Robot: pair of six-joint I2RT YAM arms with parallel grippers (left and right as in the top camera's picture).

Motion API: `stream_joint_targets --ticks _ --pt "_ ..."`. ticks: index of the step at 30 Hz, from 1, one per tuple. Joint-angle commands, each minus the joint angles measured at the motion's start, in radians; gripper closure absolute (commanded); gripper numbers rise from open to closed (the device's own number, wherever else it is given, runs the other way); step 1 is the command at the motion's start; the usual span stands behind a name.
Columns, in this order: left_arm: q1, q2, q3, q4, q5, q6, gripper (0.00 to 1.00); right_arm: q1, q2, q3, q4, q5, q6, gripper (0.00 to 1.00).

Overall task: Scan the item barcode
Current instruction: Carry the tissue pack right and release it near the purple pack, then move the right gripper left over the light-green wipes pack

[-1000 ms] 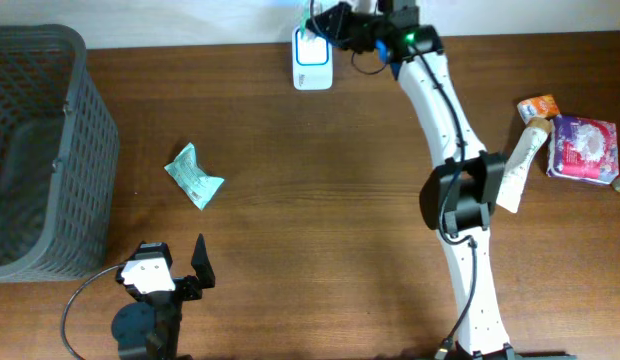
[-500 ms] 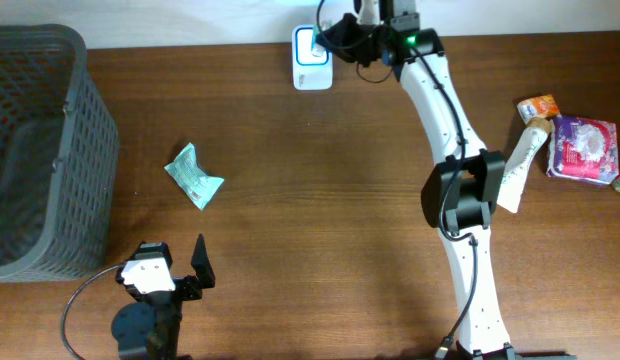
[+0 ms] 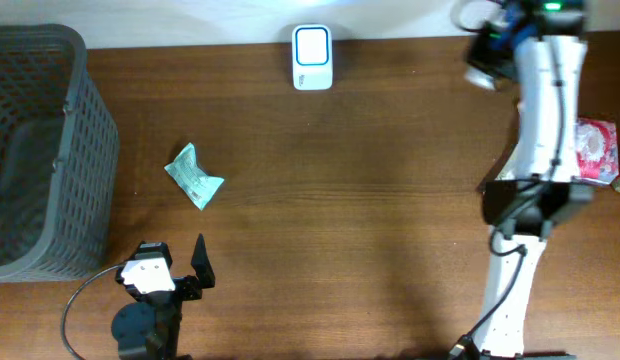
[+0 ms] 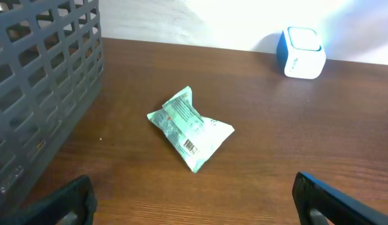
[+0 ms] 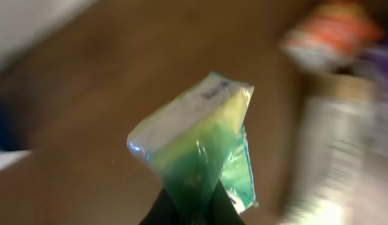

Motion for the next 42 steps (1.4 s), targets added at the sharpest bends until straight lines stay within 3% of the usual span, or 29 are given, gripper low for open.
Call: stream_joint_targets --ticks 1,7,9,12,14,16,17,20,25,28,31,36,42 --pt "0.003 -0.004 -0.002 -0.006 -0.007 -0.009 0.01 -0.079 0.021 -0.011 -0.071 0.112 -0.056 0.96" --pt "0.003 -0.004 -0.002 -0.006 -0.007 -0.009 0.01 -0.167 0.021 -0.128 -0.071 0.248 -0.109 0.95" --pt "0.003 -0.004 -0.002 -0.006 -0.007 -0.009 0.01 -0.189 0.021 -0.162 -0.071 0.296 -0.109 0.80" --pt "0.003 -0.004 -0.002 -0.006 -0.007 -0.009 0.01 -0.229 0.021 -0.192 -0.071 0.287 -0.090 0.77" --pt "0.003 -0.004 -0.002 -0.006 -0.007 -0.009 0.01 -0.245 0.021 -0.195 -0.071 0.240 -0.087 0.59" --pt "0.003 -0.004 -0.002 -0.006 -0.007 -0.009 0.01 -0.247 0.021 -0.195 -0.069 0.152 -0.088 0.34" --pt "0.003 -0.004 -0.002 -0.006 -0.007 -0.009 0.01 -0.245 0.021 -0.195 -0.068 0.108 -0.088 0.28" --pt "0.003 -0.004 -0.002 -0.006 -0.007 -0.010 0.01 -0.222 0.021 -0.195 -0.062 -0.070 -0.157 0.25" --pt "0.003 -0.004 -0.002 -0.006 -0.007 -0.009 0.01 -0.121 0.021 -0.195 -0.035 -0.652 -0.409 0.25" --pt "0.003 -0.004 -0.002 -0.006 -0.007 -0.009 0.01 -0.048 0.021 -0.195 0.000 -0.812 -0.421 0.20" --pt "0.003 -0.004 -0.002 -0.006 -0.007 -0.009 0.01 0.061 0.021 -0.195 0.053 -0.869 -0.421 0.12" --pt "0.003 -0.004 -0.002 -0.006 -0.007 -0.009 0.01 0.280 0.032 -0.197 0.192 -0.805 -0.423 0.06" --pt "0.003 -0.004 -0.002 -0.006 -0.007 -0.009 0.01 0.516 0.056 -0.233 0.404 -0.805 -0.413 0.05"
